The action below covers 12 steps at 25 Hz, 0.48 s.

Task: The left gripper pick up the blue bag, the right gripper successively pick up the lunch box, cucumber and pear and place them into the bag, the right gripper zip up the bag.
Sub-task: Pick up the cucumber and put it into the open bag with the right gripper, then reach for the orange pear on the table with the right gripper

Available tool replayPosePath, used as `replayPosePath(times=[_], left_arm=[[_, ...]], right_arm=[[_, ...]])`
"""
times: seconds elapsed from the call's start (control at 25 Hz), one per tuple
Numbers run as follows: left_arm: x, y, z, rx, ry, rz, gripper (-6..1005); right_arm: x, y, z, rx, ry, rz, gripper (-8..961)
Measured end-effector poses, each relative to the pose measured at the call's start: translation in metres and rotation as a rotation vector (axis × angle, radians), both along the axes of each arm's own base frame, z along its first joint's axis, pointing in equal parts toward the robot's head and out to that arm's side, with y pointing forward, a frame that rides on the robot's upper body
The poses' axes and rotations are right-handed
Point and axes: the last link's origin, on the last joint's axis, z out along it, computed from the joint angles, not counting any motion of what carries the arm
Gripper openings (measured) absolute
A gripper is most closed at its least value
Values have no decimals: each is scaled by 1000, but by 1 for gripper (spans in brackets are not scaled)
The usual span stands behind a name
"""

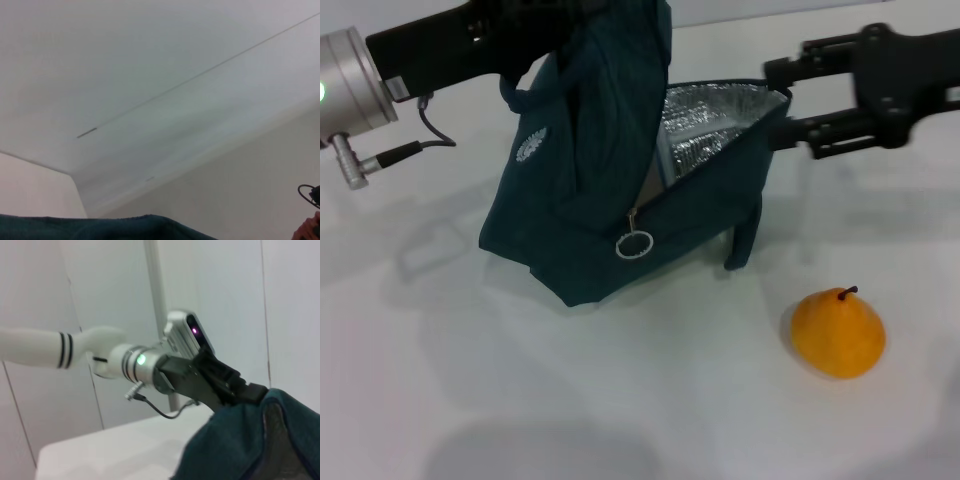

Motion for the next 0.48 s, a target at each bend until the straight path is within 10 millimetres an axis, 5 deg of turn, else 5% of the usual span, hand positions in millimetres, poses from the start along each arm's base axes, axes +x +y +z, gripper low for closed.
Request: replayPosePath(times=[0.48], left_arm=[[2,4,-3,42,17,-8,53]], right_arm=[[65,-37,12,-54,-27,-97,697]])
